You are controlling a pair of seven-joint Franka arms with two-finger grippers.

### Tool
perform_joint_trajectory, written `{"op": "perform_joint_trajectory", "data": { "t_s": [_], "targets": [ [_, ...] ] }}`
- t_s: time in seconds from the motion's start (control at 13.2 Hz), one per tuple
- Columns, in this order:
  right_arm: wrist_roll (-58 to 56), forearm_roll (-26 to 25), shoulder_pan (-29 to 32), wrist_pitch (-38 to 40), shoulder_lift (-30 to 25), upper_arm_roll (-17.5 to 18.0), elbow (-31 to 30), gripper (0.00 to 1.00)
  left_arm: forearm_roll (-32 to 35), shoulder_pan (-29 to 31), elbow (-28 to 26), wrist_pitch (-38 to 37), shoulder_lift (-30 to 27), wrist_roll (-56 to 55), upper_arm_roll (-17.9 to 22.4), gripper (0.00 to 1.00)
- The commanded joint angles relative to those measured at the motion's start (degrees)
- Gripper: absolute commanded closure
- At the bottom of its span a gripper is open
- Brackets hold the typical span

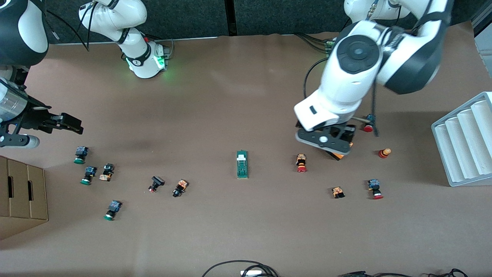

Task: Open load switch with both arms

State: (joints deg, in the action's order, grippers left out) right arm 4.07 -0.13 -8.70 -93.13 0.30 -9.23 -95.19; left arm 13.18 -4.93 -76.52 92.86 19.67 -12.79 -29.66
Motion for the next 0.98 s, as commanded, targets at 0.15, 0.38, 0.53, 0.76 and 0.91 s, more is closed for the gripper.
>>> {"op": "perform_joint_trajectory", "data": {
  "t_s": [0.15,0.38,0.53,0.76,0.91],
  "targets": [
    [-0.46,-1.36,0.0,0.32,1.02,-0.08,1.49,0.0,-4.3,7.98,2.16,-5.23,-1.73,1.62,-0.48,0.0],
    [-0.38,-1.63,-0.26,0.14,0.93,-0.08,1.58,0.0,-10.87,7.84,-2.65,-4.71,-7.61,11.36,9.3,0.0],
    [-0.37,-1.54,-0.35,0.14,1.02,-0.08,1.58,0.0,-13.88,1.7,-6.96,-4.53,-11.39,16.55,21.43,0.0],
    [-0.37,-1.45,-0.26,0.14,1.02,-0.08,1.58,0.0,-13.1,-4.28,-18.01,1.5,-18.23,17.18,32.27,0.0],
    [-0.37,-1.36,-0.26,0.14,1.02,-0.08,1.58,0.0,-12.83,-4.74,-25.24,8.54,-22.03,17.8,35.02,0.0]
  ]
}}
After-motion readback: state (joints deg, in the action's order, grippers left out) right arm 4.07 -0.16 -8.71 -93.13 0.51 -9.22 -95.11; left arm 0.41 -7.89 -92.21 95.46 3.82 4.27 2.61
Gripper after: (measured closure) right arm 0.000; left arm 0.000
